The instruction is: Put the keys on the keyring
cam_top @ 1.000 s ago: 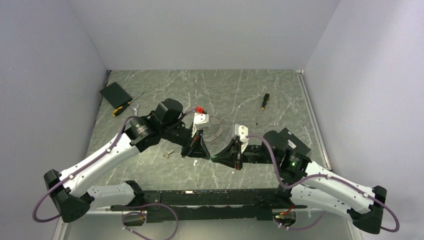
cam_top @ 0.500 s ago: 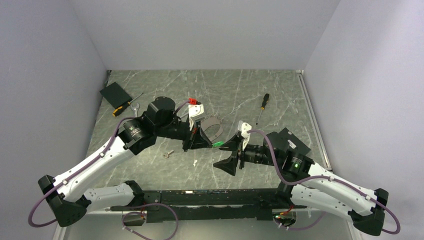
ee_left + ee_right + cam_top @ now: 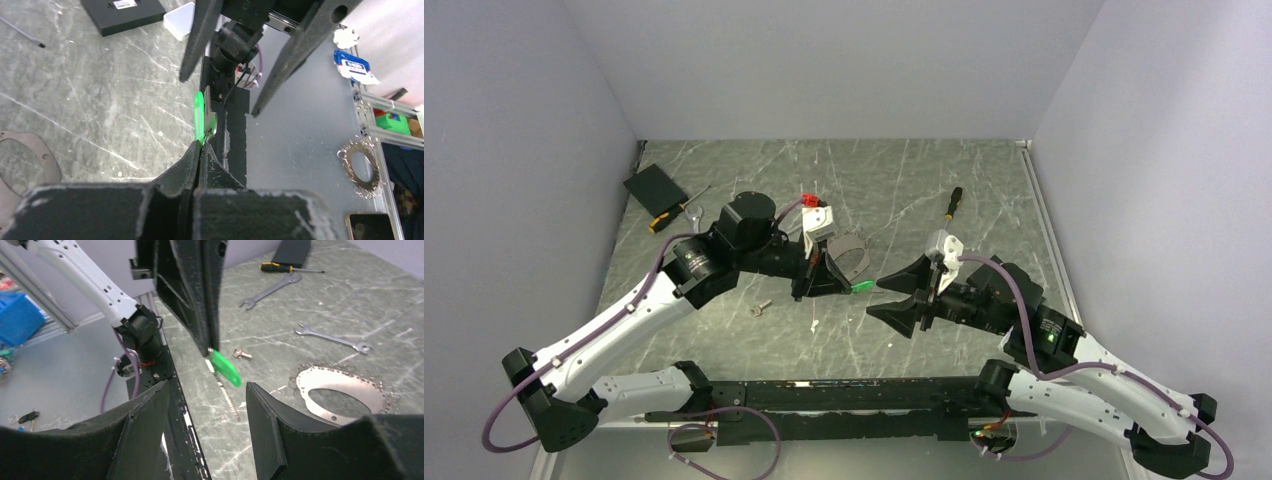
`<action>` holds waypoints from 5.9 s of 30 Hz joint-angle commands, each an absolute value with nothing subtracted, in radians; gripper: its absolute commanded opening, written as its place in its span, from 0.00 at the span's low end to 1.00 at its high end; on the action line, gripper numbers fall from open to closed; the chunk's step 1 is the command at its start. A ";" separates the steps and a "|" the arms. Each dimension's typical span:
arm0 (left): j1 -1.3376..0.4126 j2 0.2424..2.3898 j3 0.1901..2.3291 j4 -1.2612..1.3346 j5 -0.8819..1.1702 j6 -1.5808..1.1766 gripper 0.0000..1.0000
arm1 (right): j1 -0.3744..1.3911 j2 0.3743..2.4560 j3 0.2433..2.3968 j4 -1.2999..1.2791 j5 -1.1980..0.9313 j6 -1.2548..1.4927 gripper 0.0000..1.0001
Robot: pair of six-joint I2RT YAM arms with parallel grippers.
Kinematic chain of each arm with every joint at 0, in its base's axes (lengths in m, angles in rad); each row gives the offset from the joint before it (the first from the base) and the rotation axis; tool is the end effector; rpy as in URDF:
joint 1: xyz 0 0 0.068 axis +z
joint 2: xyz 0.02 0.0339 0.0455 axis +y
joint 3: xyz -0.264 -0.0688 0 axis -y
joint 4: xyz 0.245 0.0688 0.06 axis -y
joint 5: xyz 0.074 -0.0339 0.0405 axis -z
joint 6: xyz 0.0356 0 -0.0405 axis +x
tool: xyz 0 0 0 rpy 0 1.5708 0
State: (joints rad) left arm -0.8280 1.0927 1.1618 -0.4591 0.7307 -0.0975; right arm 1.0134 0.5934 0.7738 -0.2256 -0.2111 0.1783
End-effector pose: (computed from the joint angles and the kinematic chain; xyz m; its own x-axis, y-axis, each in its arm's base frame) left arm 0.1393 -0.1868 0.3865 -0.3500 0.2739 -0.8958 0.9364 0.0760 -0.3426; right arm 0.0678 0.1228 0.3592 -0.1903 0.0225 -0.9815 -0.9214 0.3410 0.1865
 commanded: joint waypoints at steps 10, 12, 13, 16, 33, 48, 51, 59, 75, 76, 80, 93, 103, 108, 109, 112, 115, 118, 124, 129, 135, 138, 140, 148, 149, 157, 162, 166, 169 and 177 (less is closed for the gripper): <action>-0.827 1.143 1.251 -0.541 0.940 -0.038 0.00 | 1.015 0.593 0.872 -0.325 -0.203 0.042 0.59; -0.827 1.146 1.248 -0.529 0.947 -0.047 0.00 | 1.015 0.607 0.868 -0.315 -0.220 0.047 0.56; -0.827 1.147 1.248 -0.527 0.951 -0.049 0.00 | 1.015 0.616 0.866 -0.311 -0.226 0.049 0.55; -0.826 1.155 1.251 -0.529 0.957 -0.050 0.00 | 1.015 0.638 0.865 -0.299 -0.257 0.046 0.53; -0.826 1.165 1.239 -0.508 0.974 -0.058 0.00 | 1.015 0.681 0.839 -0.257 -0.420 0.068 0.00; -0.826 1.020 1.143 -0.459 0.579 -0.191 0.87 | 1.015 0.740 0.973 -0.497 -0.217 0.032 0.00; -0.827 1.012 1.136 -0.490 0.419 -0.226 0.79 | 1.015 0.769 1.011 -0.535 -0.210 0.050 0.00; -0.827 1.030 1.068 -0.366 0.554 -0.255 0.58 | 1.015 0.782 1.021 -0.524 -0.208 0.078 0.00; -0.839 0.888 0.758 0.014 0.327 -0.123 0.31 | 1.015 0.831 1.065 -0.559 -0.042 0.282 0.00; -0.839 0.890 0.758 0.013 0.328 -0.110 0.33 | 1.015 0.831 1.063 -0.555 -0.039 0.288 0.00; -0.840 0.893 0.745 0.060 0.405 -0.084 0.39 | 1.015 0.831 1.060 -0.546 -0.015 0.327 0.00; -0.841 0.933 0.727 0.166 0.582 -0.081 0.49 | 1.015 0.844 1.024 -0.505 -0.003 0.405 0.00; -0.845 0.959 0.732 0.185 0.613 -0.062 0.40 | 1.015 0.837 1.020 -0.493 0.019 0.419 0.00; -0.845 0.974 0.726 0.224 0.619 -0.077 0.36 | 1.015 0.840 1.019 -0.490 0.014 0.422 0.00; -0.846 0.977 0.725 0.232 0.619 -0.078 0.37 | 1.016 0.842 1.020 -0.492 0.013 0.422 0.00; -0.845 0.977 0.721 0.241 0.623 -0.079 0.35 | 1.016 0.845 1.019 -0.491 0.012 0.423 0.00; -0.846 0.980 0.729 0.226 0.629 -0.073 0.29 | 1.016 0.843 1.011 -0.482 0.012 0.426 0.00; -0.845 0.983 0.736 0.207 0.628 -0.066 0.22 | 1.016 0.841 1.008 -0.478 0.012 0.426 0.00; -0.847 0.970 0.736 0.187 0.606 -0.068 0.18 | 1.016 0.828 1.012 -0.488 0.022 0.424 0.00; -0.846 0.969 0.742 0.176 0.594 -0.070 0.00 | 1.016 0.819 1.008 -0.489 0.023 0.423 0.00; -0.847 0.985 0.762 0.163 0.597 -0.075 0.00 | 1.016 0.822 1.005 -0.491 0.020 0.428 0.00; -0.847 0.984 0.776 0.130 0.595 -0.060 0.00 | 1.017 0.817 1.006 -0.502 0.047 0.435 0.00; -0.848 0.975 0.781 0.109 0.597 -0.048 0.00 | 1.016 0.814 1.008 -0.522 0.084 0.442 0.00; -0.847 0.940 0.802 0.035 0.597 -0.026 0.00 | 1.015 0.829 0.995 -0.569 0.120 0.465 0.00; -0.847 0.933 0.803 0.029 0.590 -0.021 0.00 | 1.015 0.836 0.994 -0.571 0.116 0.469 0.00; -0.848 0.913 0.829 0.002 0.616 0.022 0.00 | 1.015 0.910 0.997 -0.574 0.054 0.483 0.00; -0.848 0.940 0.871 -0.062 0.697 0.011 0.00 | 1.015 0.931 1.026 -0.630 0.134 0.471 0.65; -0.847 0.959 0.913 -0.128 0.742 0.020 0.00 | 1.015 0.859 1.000 -0.622 0.195 0.400 0.68; -0.847 0.979 0.949 -0.183 0.746 0.012 0.00 | 1.015 0.756 0.954 -0.546 0.186 0.342 0.69; -0.847 0.982 0.960 -0.140 0.743 -0.112 0.00 | 1.015 0.451 0.713 -0.203 -0.103 0.212 0.70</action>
State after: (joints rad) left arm -0.8444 0.9890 0.9325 -0.1818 0.7143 -0.0441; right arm 1.0153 0.5262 0.7944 -0.4194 0.0410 0.2993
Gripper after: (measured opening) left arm 0.009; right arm 0.703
